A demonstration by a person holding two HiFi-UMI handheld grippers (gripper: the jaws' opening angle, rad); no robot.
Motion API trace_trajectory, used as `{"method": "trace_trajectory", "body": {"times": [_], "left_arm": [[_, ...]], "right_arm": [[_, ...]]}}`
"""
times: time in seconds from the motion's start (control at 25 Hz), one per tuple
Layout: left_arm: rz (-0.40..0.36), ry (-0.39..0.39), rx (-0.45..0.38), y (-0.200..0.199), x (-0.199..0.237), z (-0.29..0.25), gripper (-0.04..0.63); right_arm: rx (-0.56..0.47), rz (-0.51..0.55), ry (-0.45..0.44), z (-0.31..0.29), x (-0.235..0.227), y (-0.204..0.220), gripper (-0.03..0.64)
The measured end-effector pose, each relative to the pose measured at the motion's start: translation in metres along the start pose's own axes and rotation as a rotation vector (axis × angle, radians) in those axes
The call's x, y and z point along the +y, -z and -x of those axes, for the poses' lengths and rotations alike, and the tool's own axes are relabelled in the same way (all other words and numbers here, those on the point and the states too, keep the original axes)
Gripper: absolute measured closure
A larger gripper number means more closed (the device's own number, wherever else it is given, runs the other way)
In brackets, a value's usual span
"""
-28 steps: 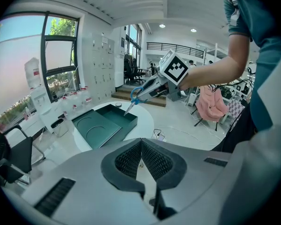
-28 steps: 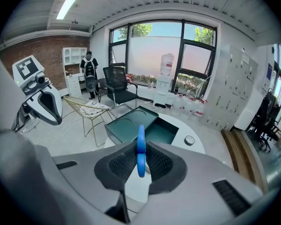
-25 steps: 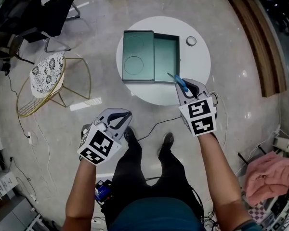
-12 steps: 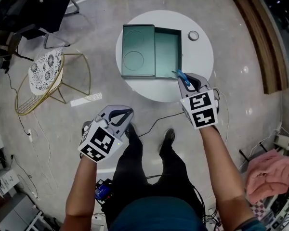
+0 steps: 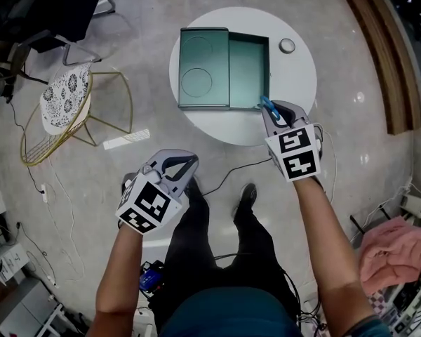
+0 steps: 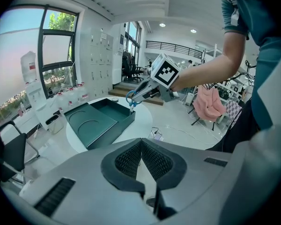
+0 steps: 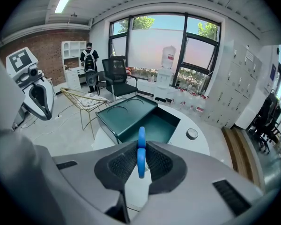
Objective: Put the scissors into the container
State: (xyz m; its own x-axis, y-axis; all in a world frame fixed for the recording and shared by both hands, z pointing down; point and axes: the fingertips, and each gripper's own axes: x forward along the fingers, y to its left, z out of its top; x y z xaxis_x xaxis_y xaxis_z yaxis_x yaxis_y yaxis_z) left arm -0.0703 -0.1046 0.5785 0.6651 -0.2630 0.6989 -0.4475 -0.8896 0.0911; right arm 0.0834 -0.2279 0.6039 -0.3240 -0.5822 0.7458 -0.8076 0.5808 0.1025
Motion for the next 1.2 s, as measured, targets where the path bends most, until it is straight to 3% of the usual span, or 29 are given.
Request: {"method": "trace_trajectory", "body": {"times": [1.2], "left_arm": [[-0.023, 0.098, 0.024, 0.013, -0.023, -0.035, 0.577]], "right_arm": [[-0.031, -0.009, 0.004, -0.024, -0.004, 0.0, 0.548]]}}
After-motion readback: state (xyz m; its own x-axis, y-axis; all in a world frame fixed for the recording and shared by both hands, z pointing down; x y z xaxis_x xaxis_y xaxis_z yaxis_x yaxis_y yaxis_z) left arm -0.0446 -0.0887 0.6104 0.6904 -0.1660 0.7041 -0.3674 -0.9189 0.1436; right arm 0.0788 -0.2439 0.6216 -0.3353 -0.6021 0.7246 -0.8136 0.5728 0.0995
